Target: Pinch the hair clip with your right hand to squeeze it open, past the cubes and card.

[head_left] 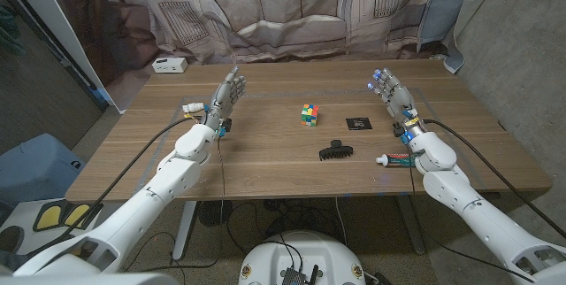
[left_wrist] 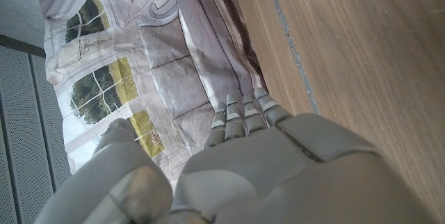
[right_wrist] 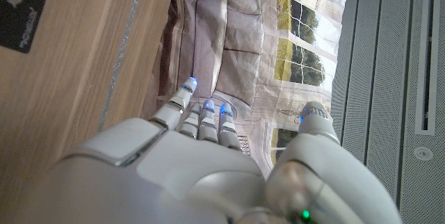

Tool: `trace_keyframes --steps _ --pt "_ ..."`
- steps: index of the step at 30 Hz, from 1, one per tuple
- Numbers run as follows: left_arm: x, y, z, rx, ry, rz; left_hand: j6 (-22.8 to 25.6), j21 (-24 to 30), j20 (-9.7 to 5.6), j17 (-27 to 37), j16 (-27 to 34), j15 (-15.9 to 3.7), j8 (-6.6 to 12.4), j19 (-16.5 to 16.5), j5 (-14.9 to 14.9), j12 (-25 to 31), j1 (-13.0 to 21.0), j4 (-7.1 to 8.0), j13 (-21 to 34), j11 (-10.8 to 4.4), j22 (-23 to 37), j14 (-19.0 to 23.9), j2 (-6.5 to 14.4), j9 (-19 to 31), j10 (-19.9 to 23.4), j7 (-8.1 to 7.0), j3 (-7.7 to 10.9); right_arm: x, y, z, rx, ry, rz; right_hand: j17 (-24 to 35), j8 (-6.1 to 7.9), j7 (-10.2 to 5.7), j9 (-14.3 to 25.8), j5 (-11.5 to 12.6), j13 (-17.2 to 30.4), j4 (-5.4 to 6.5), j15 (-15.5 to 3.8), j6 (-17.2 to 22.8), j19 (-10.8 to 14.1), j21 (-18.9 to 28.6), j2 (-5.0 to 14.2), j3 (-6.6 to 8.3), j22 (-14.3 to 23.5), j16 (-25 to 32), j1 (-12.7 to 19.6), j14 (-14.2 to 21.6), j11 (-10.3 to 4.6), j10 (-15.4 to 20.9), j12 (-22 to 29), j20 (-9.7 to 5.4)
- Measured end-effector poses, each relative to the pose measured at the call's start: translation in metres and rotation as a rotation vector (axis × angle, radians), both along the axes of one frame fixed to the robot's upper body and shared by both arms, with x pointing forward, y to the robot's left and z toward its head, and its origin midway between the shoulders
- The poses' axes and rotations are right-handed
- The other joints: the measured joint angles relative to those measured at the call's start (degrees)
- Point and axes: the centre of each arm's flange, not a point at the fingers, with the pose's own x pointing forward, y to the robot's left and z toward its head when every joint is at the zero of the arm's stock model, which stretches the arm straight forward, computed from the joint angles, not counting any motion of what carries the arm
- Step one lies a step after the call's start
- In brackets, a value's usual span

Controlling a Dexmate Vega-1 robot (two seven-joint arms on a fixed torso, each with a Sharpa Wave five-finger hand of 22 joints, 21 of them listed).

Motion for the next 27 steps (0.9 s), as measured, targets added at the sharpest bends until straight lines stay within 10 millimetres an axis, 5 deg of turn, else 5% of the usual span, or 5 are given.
trace_keyframes --steps 11,27 --pt "-0.002 -0.01 0.007 0.048 -0.016 -0.007 1.59 0.0 0.27 0.07 0.0 0.31 0.41 0.86 0.0 0.45 0.0 -0.24 -0.53 0.12 0.0 1.54 0.0 -0.01 1.69 0.37 -0.24 -0.01 -0.01 0.006 -0.043 -0.051 0.041 0.0 0.0 0.01 0.0 0.0 0.0 0.0 0.08 0.62 0.31 0.0 0.06 0.0 0.0 0.0 0.17 0.59 -0.11 0.52 0.0 0.31" --pt "-0.012 -0.004 0.017 0.059 -0.065 -0.017 2.72 -0.48 0.15 0.07 0.0 0.0 0.44 0.96 0.0 0.44 0.0 -0.23 -0.8 0.43 -0.01 2.46 0.0 -0.01 2.61 0.27 -0.24 -0.042 0.003 0.009 -0.112 -0.135 0.015 0.01 0.0 -0.3 0.28 0.23 -0.01 -0.23 0.46 0.92 1.63 0.0 0.22 0.24 -0.01 0.1 0.93 1.79 0.02 1.25 0.0 0.39"
